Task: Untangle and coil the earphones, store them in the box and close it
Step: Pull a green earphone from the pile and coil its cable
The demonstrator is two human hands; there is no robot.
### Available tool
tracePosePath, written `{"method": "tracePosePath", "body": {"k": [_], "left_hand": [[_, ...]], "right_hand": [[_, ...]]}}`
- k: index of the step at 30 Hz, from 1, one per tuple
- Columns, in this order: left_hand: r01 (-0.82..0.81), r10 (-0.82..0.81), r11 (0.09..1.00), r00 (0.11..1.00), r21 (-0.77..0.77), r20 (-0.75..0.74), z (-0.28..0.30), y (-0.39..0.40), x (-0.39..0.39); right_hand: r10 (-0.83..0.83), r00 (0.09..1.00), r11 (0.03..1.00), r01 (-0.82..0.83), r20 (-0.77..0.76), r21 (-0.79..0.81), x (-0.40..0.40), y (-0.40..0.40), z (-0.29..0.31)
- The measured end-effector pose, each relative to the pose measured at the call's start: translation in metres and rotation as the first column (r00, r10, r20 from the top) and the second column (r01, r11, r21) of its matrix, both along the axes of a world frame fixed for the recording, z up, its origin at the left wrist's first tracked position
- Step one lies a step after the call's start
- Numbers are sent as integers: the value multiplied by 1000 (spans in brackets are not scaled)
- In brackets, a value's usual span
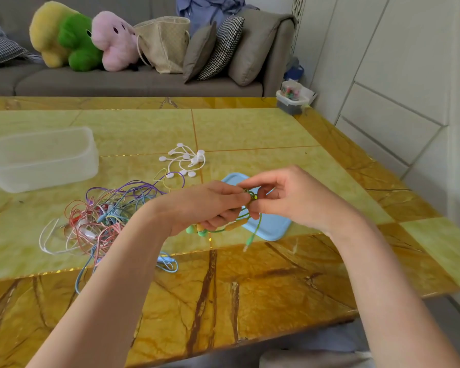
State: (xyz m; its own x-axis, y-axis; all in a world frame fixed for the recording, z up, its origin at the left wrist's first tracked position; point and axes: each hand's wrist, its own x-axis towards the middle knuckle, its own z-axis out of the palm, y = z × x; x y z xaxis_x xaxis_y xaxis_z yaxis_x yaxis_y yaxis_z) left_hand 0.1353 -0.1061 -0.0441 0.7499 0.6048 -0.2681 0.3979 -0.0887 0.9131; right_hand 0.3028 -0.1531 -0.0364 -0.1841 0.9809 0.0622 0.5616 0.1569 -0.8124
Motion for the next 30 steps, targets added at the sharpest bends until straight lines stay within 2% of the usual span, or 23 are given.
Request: {"method": "tracePosePath", "body": {"k": [3,7,11,14,16,18,21,22,24,25,27,28,30], "left_hand": [[-6,6,1000,998,13,55,0,1,-3],[-148,144,989,981,22,130,0,1,-1],[-304,294,950,947,65,130,0,-1,10],[-399,391,898,917,187,82,-1,0,15],[-360,366,904,930,229,18,-3,-3,16],[-238,276,926,957,295,-94,-4,-7,19],[-66,222,873,936,483,-273,-10,-10,27],[-69,245,840,933,538,-262,-12,-10,30],[-155,302,777,942,611,-146,-17,-9,34],[-205,320,766,943,609,-85,-18,-8,35],[-268,316,802,949,534,1,-18,-7,35],[-277,300,826,953,490,32,-16,-7,34],[-272,281,853,959,446,47,-14,-7,29]], "right_hand": [[-12,998,1000,11,-60,-12,1,1,-2],[-93,984,996,91,-155,-18,-1,3,-4],[-210,919,977,204,-333,-52,-2,7,-8],[-277,866,960,271,-415,-75,-1,9,-10],[-298,843,954,284,-448,-101,-2,10,-12],[-320,824,947,293,-468,-130,-4,10,-13],[-356,780,934,306,-515,-183,-8,11,-13],[-370,747,929,308,-553,-206,-8,11,-13],[-394,668,919,302,-631,-254,-9,11,-11],[-400,632,916,293,-664,-273,-11,11,-10],[-396,584,918,277,-709,-284,-13,12,-9],[-380,595,924,273,-708,-267,-13,12,-8],[-333,700,943,262,-631,-207,-11,11,-5]]}}
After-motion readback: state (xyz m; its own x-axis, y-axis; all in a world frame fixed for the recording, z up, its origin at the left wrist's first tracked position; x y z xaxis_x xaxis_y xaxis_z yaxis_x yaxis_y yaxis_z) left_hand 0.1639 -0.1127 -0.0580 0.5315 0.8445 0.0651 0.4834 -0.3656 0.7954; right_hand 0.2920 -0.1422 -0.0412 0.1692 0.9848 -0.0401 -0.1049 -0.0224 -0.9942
